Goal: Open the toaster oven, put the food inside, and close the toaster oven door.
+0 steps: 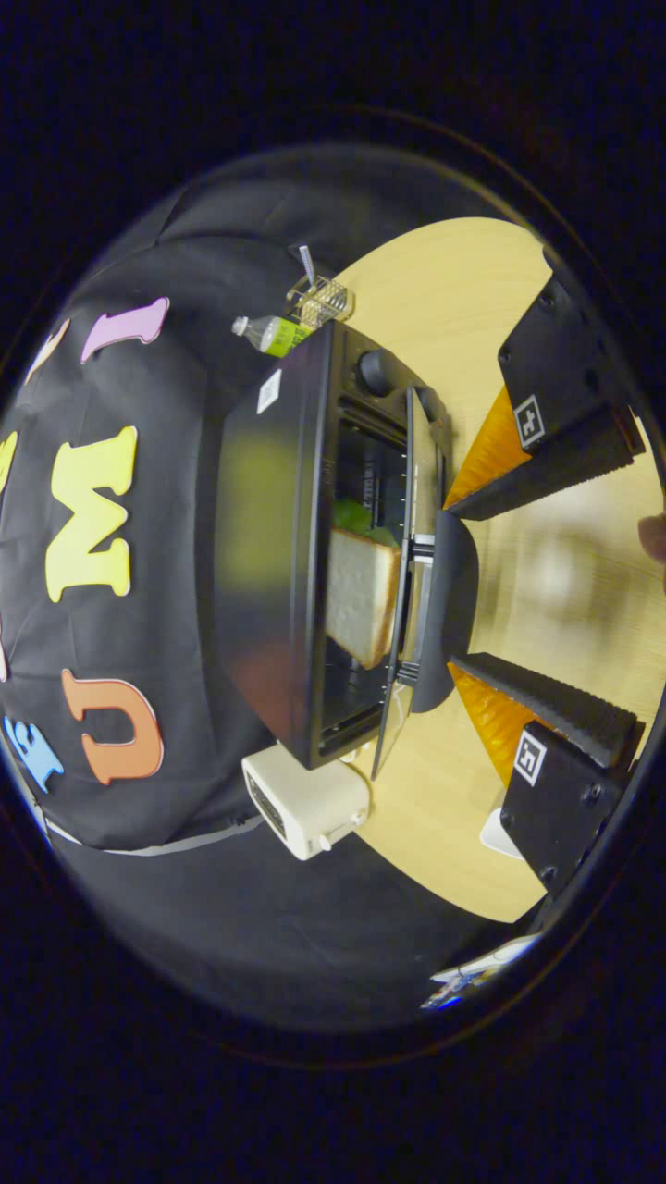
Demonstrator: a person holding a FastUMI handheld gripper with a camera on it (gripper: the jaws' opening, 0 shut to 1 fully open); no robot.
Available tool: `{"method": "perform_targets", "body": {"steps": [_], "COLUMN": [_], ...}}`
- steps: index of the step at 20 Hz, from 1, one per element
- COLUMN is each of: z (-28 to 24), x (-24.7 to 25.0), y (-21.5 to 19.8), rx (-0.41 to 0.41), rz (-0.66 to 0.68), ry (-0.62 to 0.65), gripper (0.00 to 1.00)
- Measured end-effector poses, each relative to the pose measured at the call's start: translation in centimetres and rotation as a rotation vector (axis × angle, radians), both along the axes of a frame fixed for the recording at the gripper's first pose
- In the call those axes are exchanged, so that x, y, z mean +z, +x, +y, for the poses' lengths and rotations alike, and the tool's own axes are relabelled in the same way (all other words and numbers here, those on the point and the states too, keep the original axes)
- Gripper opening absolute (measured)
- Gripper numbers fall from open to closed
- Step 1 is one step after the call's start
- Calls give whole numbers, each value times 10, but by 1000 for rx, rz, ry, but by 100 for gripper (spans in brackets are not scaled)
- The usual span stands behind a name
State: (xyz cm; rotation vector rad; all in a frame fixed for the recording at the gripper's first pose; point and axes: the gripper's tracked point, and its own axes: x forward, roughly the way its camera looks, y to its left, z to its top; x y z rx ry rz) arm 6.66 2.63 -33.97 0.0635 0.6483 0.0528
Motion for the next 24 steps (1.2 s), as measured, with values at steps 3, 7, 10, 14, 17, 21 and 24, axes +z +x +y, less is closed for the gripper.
{"method": "perform_targets", "body": {"steps": [3,7,10,14,17,21,24], "z": [-2,-6,-6,-5,-2,4,1], "x": [48,118,176,242,289,341,362], "y": [11,26,28,20,6,-12,-21], "rx": [-18,-39,-46,-39,-24,-20,-16], "rz": [-94,-208,-294,-391,-452,-530,-557], "ry": [3,19,30,12,10,35,23], "gripper": [95,95,95,95,95,96,96]}}
